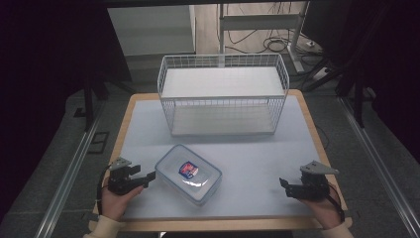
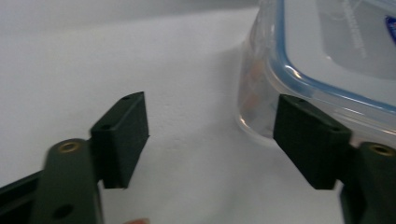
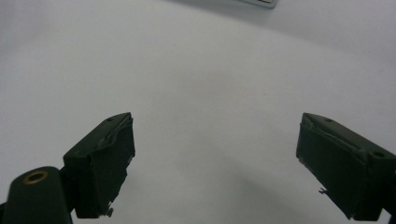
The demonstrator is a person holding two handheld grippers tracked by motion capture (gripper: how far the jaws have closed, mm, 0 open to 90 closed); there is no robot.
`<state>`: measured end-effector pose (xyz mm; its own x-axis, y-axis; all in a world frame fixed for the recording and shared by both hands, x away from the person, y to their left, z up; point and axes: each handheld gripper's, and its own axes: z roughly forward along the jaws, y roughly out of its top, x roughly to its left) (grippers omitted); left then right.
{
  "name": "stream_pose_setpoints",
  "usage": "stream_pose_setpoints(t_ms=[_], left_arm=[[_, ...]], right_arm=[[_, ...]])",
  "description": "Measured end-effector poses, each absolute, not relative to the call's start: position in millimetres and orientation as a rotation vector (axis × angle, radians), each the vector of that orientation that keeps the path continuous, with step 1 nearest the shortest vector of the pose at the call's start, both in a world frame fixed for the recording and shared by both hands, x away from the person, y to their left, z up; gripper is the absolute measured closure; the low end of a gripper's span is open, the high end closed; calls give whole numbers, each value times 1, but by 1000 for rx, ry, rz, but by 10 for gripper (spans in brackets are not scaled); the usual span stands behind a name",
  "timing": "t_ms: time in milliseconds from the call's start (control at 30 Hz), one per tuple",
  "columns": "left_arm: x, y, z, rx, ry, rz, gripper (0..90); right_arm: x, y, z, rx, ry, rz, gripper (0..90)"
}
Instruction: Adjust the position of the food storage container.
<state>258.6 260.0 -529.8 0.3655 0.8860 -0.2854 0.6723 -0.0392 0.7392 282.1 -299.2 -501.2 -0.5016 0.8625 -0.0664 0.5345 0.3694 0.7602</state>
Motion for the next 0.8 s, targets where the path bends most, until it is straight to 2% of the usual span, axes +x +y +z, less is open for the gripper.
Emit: stream_pose_setpoints(t_ms=[67, 200, 433, 567, 800], left_arm=[[253, 258, -530, 1793, 1368, 313, 361], [242, 257, -525, 1836, 1330, 353, 544], [238, 250, -521, 1880, 1292, 356, 747], [237, 247, -519, 1880, 1260, 308, 865], [231, 233, -513, 1904, 1197, 255, 900]], right_arm=[[282, -299, -500, 1208, 2172, 958, 118], [283, -298, -501, 1203, 2182, 957, 118], [284, -298, -501, 1202, 2183, 957, 118], [284, -300, -501, 1200, 2177, 953, 121], [284, -298, -501, 1204, 2185, 942, 121]])
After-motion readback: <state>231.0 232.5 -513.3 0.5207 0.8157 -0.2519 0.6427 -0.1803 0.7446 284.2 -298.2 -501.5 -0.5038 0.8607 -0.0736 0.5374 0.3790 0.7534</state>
